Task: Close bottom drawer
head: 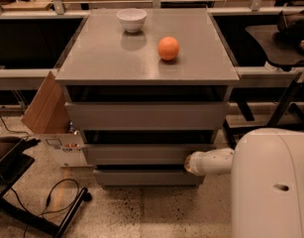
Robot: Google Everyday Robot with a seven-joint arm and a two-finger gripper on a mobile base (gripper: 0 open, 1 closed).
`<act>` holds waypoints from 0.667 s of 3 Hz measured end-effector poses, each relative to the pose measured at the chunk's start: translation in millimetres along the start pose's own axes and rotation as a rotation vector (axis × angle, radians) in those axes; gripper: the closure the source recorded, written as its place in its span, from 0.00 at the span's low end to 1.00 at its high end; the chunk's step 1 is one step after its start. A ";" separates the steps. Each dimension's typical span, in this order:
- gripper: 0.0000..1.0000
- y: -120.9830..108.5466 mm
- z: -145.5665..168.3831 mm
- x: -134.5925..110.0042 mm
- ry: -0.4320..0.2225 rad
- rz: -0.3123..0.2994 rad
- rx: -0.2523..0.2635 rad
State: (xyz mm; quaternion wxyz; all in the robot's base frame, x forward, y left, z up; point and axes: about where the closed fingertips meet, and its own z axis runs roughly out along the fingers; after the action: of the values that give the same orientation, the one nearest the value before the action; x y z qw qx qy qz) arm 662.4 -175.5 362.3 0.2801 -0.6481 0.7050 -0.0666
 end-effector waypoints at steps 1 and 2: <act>1.00 -43.3 -72.3 0.1 0.055 -0.021 0.109; 1.00 -74.5 -143.7 -7.0 0.119 0.002 0.194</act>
Offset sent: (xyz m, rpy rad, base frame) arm -0.3582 -0.1147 0.1184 -0.3270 0.2603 -0.2131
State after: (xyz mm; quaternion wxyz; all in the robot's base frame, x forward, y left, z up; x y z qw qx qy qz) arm 658.6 -218.7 518.4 0.2993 -0.6123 0.7111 -0.1726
